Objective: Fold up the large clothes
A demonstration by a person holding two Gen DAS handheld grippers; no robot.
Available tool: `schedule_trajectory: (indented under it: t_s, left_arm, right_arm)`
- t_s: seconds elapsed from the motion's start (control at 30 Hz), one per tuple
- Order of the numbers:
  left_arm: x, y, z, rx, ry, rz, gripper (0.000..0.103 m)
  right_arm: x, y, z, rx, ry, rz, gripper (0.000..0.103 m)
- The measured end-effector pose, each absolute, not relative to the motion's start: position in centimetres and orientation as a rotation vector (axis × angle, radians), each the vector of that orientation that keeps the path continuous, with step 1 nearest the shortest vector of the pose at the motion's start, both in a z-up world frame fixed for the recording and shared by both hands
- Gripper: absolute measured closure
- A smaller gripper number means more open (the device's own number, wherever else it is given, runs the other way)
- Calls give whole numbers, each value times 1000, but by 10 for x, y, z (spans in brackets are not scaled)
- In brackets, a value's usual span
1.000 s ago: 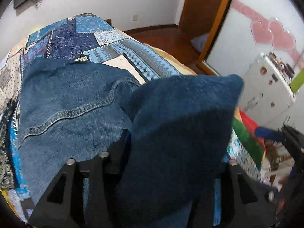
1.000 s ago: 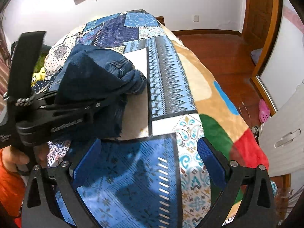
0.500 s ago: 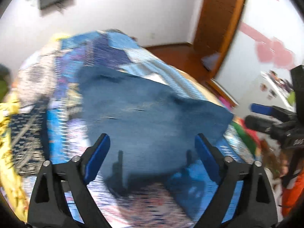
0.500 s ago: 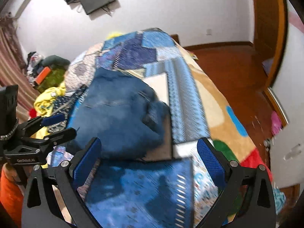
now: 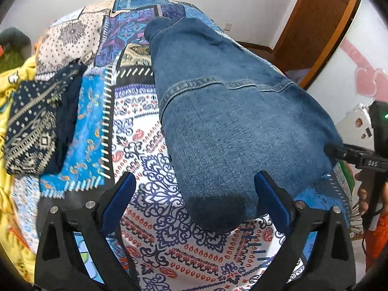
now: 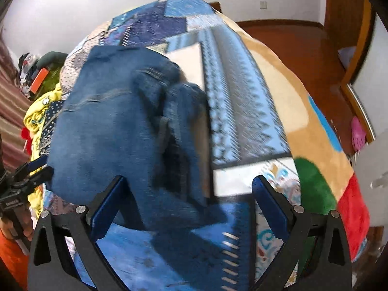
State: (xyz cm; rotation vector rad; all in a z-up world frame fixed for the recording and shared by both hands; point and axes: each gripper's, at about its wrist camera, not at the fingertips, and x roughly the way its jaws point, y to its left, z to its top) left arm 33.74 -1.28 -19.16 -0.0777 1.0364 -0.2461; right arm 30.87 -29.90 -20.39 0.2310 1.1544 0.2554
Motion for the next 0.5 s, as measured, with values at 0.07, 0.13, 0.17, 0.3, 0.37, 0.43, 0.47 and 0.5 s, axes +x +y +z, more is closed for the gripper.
schedule_trajectory:
  t_s: [0.07,0.13,0.17,0.3,0.37,0.43,0.47,0.5]
  left_arm:
    - [337,-13,-195,-92,1041,-248,1]
    - [338,-13,-193,-89,1044,-244,1]
    - [338,-14,-190,-82,1046,-242,1]
    - [348,-18,-171,0,1013,-200,2]
    - [355,-20,-160,39,973,-164,2]
    - [366,-18,-155,36,957,-150,2]
    - [370,-16,-154,33,955,-146,2]
    - [374,-16,-154,33,953,-140,2]
  right_arm:
    - [306,-305,-212,222,1182,257,1]
    - [306,-305,-206,211,1204,262,1]
    - [307,-304,-201,200,1205,264,1]
    - [319,-293,-162,126,1115,280,1]
    - [331,-283,-149,98,1086,299,1]
    - [344,-270,-143,66,1075,319,1]
    - [350,-265,-144,51,1075,329,0]
    - [356,-260,-146,35,1081,344,0]
